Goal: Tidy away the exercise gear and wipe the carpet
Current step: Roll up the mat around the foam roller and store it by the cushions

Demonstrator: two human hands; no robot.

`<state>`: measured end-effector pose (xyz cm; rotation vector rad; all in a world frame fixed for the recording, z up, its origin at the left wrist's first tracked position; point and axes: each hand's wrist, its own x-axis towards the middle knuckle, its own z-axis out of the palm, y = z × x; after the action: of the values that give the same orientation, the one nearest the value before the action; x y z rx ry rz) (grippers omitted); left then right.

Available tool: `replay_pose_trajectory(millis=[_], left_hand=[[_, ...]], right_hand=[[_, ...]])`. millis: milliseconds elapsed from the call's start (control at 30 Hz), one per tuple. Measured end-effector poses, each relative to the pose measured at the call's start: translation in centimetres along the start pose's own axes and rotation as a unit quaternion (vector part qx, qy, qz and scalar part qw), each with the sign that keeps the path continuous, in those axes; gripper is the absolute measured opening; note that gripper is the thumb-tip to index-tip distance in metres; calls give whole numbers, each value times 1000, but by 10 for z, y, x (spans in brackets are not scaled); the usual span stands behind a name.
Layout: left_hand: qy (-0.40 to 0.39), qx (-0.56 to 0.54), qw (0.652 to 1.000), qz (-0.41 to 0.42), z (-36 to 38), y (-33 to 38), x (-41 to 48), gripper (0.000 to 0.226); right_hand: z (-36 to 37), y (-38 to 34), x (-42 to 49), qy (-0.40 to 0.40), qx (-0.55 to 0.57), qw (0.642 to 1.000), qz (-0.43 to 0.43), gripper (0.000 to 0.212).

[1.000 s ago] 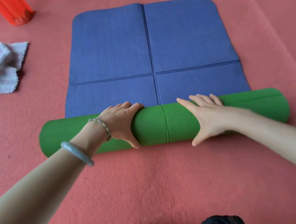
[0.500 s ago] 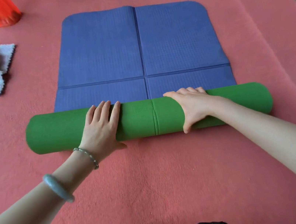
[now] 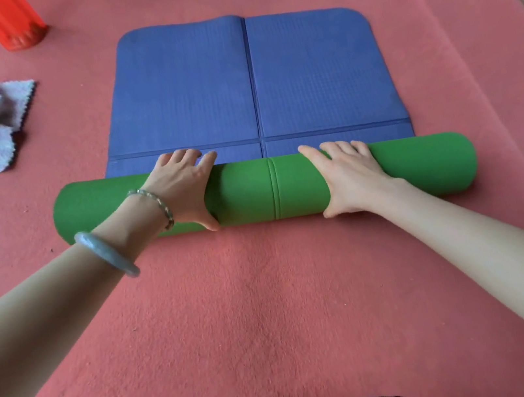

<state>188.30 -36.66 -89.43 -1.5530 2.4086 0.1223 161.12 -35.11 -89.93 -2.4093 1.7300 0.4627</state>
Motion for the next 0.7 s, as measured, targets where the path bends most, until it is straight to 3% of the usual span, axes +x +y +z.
replay_pose_trajectory(millis=[133,233,433,567,700], left_hand=[[62,34,997,-36,15,9,-15,133],[95,18,995,-36,23,7,-13,119],[103,30,994,-33,26,16,-31,107],[117,7,993,-7,36,32,-67,101],[68,3,998,10,44,46,-105,107]], right_hand=[[-9,6,17,-37,8,999,-5,123],[-15,6,22,-53,7,999,-4,121],[-9,2,-2,-20,-10,999,-28,112],[-1,-7,-39,-46,0,997,-56,112],[10,-18,-79,-93,-8,993,-78,113]])
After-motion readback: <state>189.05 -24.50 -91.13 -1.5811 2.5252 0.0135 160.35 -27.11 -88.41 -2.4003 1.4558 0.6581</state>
